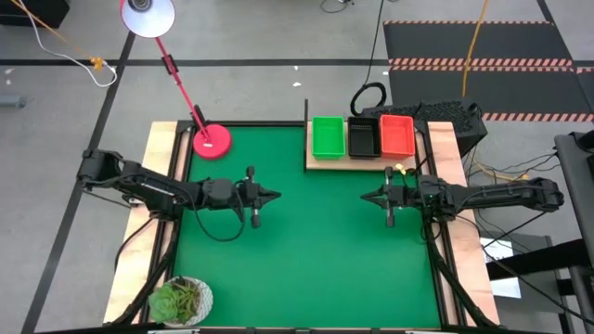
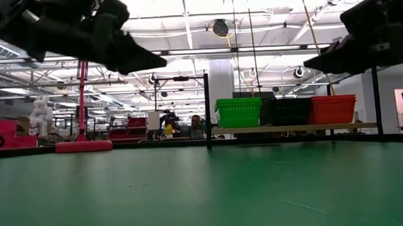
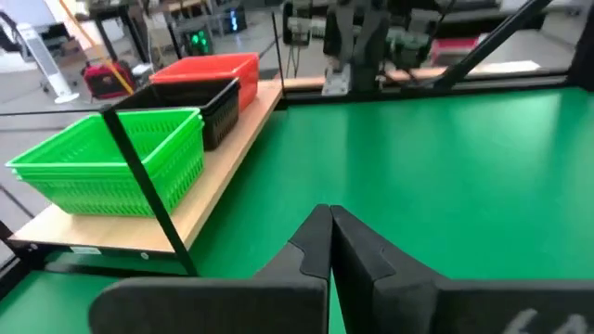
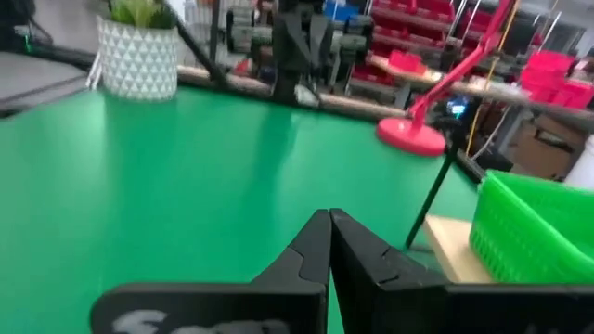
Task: Stack baskets on shelf by color
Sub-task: Return to Home Position
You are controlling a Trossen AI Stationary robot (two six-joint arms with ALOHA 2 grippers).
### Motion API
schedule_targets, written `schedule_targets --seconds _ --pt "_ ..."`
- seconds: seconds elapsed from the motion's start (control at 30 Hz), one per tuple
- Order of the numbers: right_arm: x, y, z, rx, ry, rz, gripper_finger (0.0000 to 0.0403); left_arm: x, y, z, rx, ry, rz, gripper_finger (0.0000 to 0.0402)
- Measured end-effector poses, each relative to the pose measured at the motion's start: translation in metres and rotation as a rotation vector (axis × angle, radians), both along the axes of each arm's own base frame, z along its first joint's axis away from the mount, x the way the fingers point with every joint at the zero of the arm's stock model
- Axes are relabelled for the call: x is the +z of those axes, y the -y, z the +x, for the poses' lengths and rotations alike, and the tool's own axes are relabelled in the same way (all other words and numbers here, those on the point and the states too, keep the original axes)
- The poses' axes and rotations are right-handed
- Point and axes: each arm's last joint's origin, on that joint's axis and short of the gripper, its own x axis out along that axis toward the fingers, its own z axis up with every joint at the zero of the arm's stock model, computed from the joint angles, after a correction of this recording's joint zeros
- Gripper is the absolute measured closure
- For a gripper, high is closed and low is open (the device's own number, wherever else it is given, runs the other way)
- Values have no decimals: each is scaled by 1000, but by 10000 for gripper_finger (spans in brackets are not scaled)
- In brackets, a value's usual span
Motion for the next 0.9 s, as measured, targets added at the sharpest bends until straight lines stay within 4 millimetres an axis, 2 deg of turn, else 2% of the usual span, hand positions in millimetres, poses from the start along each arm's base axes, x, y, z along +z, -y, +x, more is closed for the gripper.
schedule_targets --seconds 0.53,0.73,0.9 --pt "4 0 -3 6 37 -77 403 -25 -1 -77 -57 122 -25 397" --pt "6 0 -4 6 50 -78 403 -29 0 -96 -71 173 -28 393" --pt "11 0 -7 4 104 -81 403 -27 -1 -101 -69 178 -24 396"
